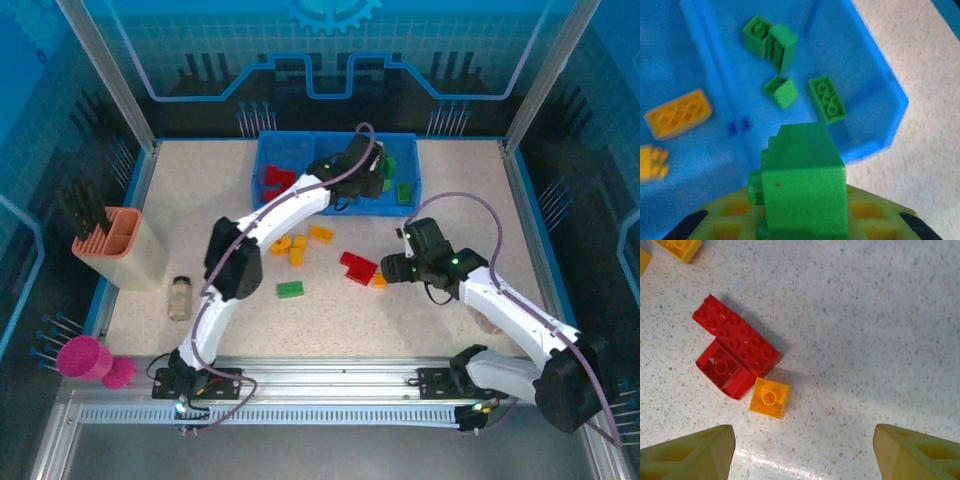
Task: Sort the legos into containers by color
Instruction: Place the lego in the container.
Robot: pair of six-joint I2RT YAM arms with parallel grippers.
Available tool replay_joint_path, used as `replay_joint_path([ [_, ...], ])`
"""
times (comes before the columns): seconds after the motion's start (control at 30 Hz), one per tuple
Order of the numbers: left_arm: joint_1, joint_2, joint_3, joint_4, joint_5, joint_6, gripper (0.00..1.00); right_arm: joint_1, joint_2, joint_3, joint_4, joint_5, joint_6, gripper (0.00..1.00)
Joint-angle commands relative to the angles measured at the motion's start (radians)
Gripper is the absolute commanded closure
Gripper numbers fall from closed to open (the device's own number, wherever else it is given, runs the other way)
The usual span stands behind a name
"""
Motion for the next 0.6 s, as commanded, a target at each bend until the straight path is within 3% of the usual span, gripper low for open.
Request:
replay_joint_path([
  [0.0,0.019,0.152,0.239,-0.075,0.011,0.027,0.81,-0.008,-0.043,-0.037,-0.027,-0.007,0.077,0.26],
  [0.1,0.037,0.253,0.37,-0.086,0.029,0.003,0.81,-0.01,-0.062,-0.06,-0.032,-0.002,0.105,0.25],
  [0.37,0.057,0.304,0.364,-0.004,0.043,-0.01,0.79,-0.01,-0.025,-0.126,0.04,-0.073,0.155,0.25],
  [0.57,0.056,0.325,0.364,0.026,0.079,-0.031,0.71,0.001,0.042,-0.139,0.121,-0.126,0.176,0.25],
])
